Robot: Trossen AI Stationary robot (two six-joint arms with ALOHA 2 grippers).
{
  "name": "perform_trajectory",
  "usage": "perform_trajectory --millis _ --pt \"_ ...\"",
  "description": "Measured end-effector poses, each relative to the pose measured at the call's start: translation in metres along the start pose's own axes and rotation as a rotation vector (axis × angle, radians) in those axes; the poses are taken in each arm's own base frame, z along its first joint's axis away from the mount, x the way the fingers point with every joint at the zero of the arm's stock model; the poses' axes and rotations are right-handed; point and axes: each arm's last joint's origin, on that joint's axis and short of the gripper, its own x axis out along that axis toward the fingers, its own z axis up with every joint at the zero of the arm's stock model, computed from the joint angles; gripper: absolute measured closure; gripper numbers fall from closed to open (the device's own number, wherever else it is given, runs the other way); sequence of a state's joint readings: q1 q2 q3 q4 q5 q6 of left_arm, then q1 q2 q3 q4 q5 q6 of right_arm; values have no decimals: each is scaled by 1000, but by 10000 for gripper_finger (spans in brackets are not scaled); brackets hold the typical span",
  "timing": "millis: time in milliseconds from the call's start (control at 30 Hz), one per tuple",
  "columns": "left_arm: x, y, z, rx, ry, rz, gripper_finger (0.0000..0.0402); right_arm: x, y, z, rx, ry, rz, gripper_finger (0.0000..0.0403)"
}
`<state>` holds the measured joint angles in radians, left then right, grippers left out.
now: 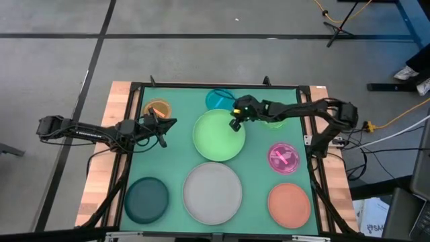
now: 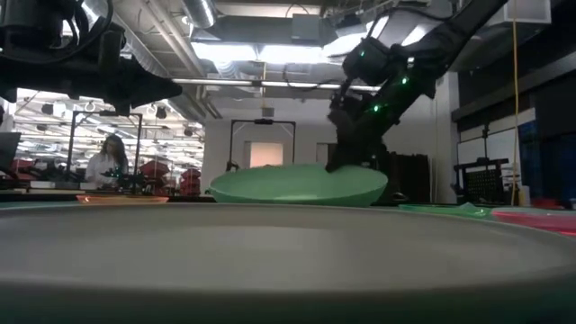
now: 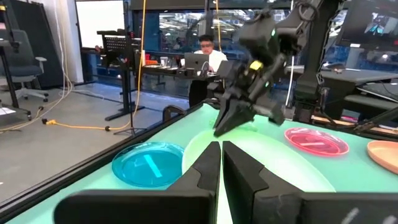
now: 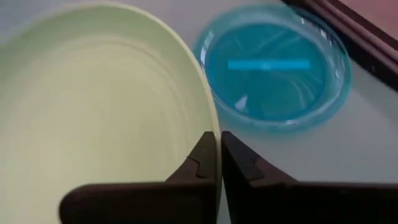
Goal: Stack plastic plates
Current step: Stack the green plate on the gray plate
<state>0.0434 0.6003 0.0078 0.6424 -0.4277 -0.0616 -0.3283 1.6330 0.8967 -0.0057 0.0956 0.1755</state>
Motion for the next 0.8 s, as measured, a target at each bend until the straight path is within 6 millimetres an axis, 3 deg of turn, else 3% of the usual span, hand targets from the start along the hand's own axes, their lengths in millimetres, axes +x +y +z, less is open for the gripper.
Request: perform_trajectory --millis 333,600,800 --pt "0 0 -1 -12 5 1 390 -29 2 12 -1 -43 96 402" --pt "0 0 -1 -13 5 1 390 -26 1 7 -14 -2 51 402" --pt "0 0 -1 -13 5 2 390 -8 -2 -7 -32 100 6 401"
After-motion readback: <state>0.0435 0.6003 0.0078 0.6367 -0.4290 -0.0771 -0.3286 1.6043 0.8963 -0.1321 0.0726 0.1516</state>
